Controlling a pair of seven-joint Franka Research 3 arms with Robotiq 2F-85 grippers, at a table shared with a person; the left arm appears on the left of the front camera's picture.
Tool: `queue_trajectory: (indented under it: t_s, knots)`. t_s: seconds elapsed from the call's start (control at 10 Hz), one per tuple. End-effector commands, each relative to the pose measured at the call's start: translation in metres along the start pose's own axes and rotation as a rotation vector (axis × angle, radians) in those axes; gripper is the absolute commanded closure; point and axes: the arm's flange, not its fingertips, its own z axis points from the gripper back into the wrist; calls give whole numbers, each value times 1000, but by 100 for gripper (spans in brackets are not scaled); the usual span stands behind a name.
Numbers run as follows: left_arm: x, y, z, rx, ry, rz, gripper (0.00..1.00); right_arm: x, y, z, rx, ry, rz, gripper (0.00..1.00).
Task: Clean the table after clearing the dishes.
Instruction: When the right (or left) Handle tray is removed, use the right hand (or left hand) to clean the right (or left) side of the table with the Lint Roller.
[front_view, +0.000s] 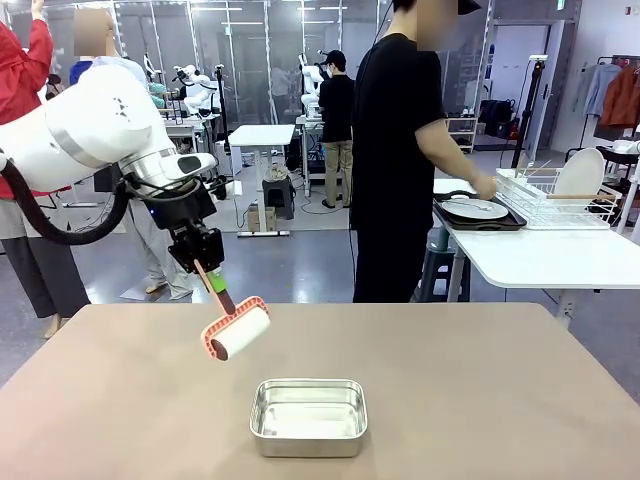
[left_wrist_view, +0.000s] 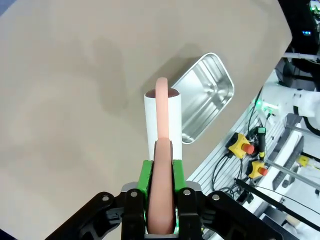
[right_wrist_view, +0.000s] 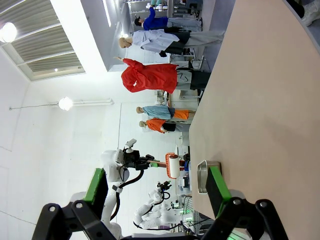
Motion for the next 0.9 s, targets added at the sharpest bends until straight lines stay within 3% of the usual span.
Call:
queue_trajectory:
  t_s: [0.0,0.3,0.8]
  knots:
    - [-4,6,-4,2,-1,10,79,-4,3,1,2,5,8,0]
    - [-7,65,-24,7,-281,364,79,-4,3,1,2,5,8,0]
    - [2,111,-78,-98,-358,531,79,-4,3,1,2,5,8,0]
